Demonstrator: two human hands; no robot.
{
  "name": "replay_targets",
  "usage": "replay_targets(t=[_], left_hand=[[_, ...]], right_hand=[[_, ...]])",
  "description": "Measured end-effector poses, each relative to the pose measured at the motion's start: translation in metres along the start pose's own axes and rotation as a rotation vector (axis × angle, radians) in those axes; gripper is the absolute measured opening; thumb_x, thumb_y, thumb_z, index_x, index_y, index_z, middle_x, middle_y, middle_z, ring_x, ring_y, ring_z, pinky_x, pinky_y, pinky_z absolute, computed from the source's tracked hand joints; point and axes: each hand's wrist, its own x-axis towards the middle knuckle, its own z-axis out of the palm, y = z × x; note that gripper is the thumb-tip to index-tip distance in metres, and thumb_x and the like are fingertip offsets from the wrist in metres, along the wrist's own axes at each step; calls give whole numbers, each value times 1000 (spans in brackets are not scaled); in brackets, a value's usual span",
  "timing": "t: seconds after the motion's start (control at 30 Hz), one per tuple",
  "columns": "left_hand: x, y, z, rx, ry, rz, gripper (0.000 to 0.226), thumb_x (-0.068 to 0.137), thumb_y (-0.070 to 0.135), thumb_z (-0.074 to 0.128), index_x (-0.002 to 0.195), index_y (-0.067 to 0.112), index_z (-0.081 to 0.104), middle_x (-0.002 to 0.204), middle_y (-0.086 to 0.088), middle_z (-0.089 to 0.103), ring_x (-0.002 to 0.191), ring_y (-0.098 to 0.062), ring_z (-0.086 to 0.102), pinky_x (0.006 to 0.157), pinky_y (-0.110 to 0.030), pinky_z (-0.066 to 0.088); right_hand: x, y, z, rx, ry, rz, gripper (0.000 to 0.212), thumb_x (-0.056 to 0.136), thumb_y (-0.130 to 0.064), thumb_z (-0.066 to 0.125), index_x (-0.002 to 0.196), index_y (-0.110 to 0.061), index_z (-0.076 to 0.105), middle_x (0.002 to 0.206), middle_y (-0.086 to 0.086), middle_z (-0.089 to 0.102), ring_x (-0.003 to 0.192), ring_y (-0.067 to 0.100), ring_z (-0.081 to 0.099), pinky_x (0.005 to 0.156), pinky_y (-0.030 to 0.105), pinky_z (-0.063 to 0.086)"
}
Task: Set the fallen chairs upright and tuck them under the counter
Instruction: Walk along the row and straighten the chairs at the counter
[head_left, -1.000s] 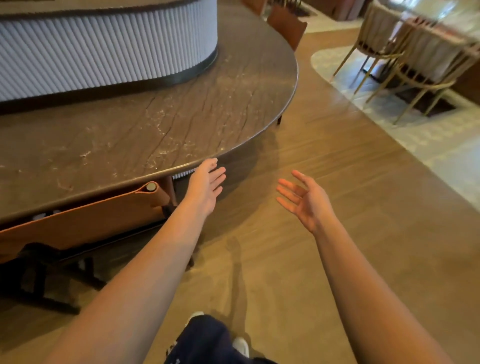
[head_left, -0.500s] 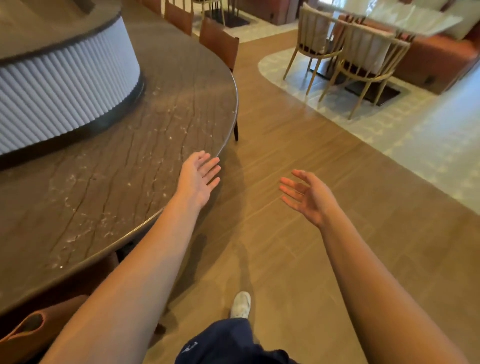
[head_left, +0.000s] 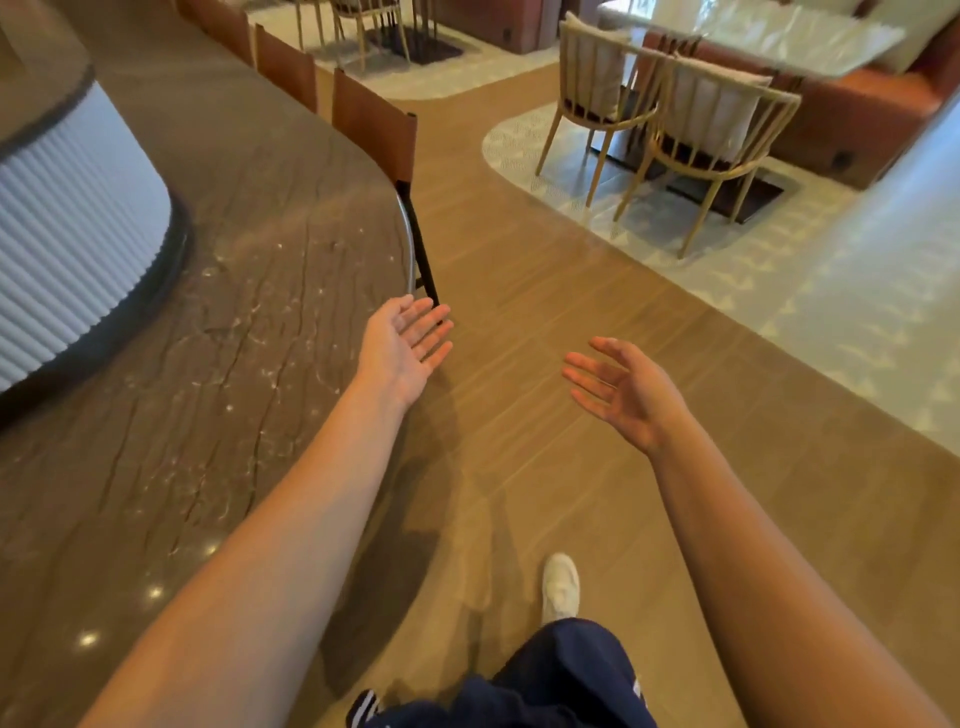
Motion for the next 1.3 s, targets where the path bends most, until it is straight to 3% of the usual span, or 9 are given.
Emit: replay_targets(t=[0.37, 0.6, 1.0, 1.3], left_hand=[[158, 30, 149, -48, 103, 122, 30, 95, 30, 48, 111, 10, 64, 113, -9, 69, 109, -25, 63, 100, -41, 45], [246, 49, 196, -77, 174, 97, 32, 97, 30, 46, 117, 10, 61, 118, -9, 66, 112, -25, 61, 104, -42, 42], [461, 141, 219, -270, 333, 114, 51, 95, 32, 49, 140, 9, 41, 123, -12, 60, 114, -29, 57, 97, -42, 45], [595, 208, 283, -334, 367, 182, 46, 98, 28, 46, 139, 7, 44, 132, -11, 57, 120, -27, 55, 109, -43, 37]], right_hand=[[184, -171, -27, -115, -111, -5, 25, 98, -30, 46, 118, -16, 53, 104, 10, 71, 97, 22, 68, 89, 38, 50], [293, -223, -20, -148, -154, 66, 22, 98, -28, 46, 115, -16, 53, 103, 10, 71, 98, 22, 68, 90, 37, 49], [542, -319, 72, -251, -270, 139, 19, 97, -26, 47, 111, -16, 55, 105, 12, 70, 94, 22, 68, 80, 34, 51], [699, -382, 135, -281, -393, 192, 20, 98, -27, 46, 113, -16, 55, 100, 10, 72, 93, 21, 69, 79, 33, 53]])
